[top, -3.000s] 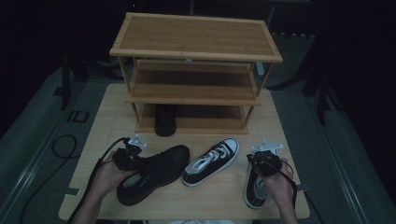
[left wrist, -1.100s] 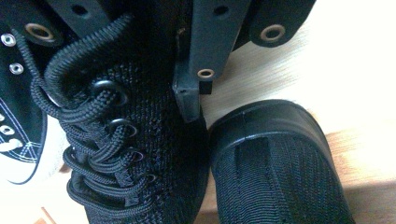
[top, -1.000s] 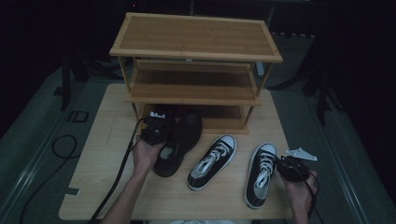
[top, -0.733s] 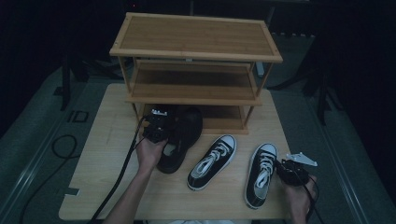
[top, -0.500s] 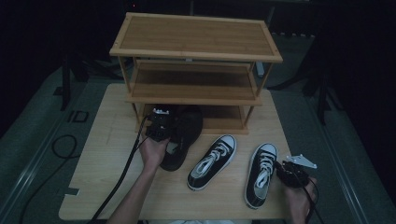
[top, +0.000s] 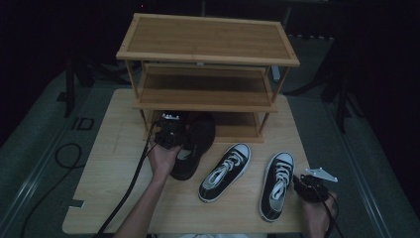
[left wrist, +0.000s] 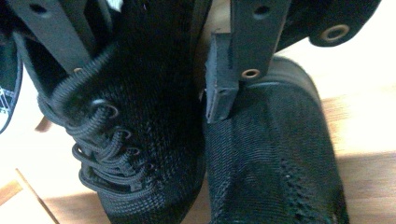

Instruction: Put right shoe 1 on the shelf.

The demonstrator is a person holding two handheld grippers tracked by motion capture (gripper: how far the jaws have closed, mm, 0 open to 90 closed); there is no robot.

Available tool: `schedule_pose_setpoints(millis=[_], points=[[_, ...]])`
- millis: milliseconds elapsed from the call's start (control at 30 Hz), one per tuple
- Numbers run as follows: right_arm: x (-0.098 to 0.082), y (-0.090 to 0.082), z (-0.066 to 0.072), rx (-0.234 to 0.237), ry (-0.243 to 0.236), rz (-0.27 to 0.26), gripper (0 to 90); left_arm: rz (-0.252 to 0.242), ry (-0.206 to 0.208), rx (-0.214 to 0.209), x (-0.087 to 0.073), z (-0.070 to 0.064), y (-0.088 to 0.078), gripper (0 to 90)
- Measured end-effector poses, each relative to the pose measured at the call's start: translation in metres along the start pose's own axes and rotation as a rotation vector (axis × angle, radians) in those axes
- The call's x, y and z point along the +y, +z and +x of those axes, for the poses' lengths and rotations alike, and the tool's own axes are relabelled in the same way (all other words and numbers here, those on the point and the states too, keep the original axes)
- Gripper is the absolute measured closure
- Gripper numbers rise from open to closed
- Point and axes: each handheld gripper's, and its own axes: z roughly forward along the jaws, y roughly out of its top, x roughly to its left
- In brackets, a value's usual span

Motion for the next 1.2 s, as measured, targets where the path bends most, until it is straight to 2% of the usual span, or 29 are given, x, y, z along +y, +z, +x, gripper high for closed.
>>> schedule_pose_setpoints(millis=[100,133,267,400,500,667,767,833,1000,1067,1200], points=[[-0.001,0.000,0.000,0.003,0.002,0.002,66.4,-0.003,0.019,-0.007,0.000,-0.002,-0.005,60.1],[-0.001,0.000,-0.001,0.002,0.002,0.002,66.3,-0.006,0.046,-0.024,-0.001,-0.004,-0.012,60.1],[-0.002,0.001,-0.001,0.003,0.000,0.007,66.2,-0.042,0.098,-0.063,-0.002,-0.007,-0.036,55.7],[-0.002,0.001,-0.001,0.004,-0.002,0.006,66.2,-0.073,0.155,-0.070,-0.004,-0.011,-0.062,56.5],[-0.002,0.001,-0.001,0.007,0.000,0.008,66.1,-0.069,0.194,-0.070,-0.009,-0.015,-0.075,56.6],[-0.003,0.001,-0.001,0.011,-0.004,0.014,65.7,-0.078,0.294,-0.089,-0.021,-0.028,-0.092,54.2],[-0.003,0.001,-0.002,0.009,-0.008,0.013,65.6,-0.098,0.305,-0.113,-0.029,-0.029,-0.100,56.3],[-0.003,0.001,-0.001,0.009,-0.008,0.014,65.5,-0.106,0.296,-0.120,-0.035,-0.025,-0.102,59.6],[-0.003,0.001,-0.001,0.010,-0.008,0.014,65.3,-0.103,0.266,-0.113,-0.051,-0.007,-0.100,67.3],[-0.003,0.001,-0.001,0.010,-0.007,0.014,65.2,-0.088,0.274,-0.105,-0.058,-0.002,-0.099,71.0],[-0.003,0.001,-0.001,0.008,-0.009,0.014,65.1,-0.061,0.291,-0.073,-0.070,0.006,-0.094,85.4]])
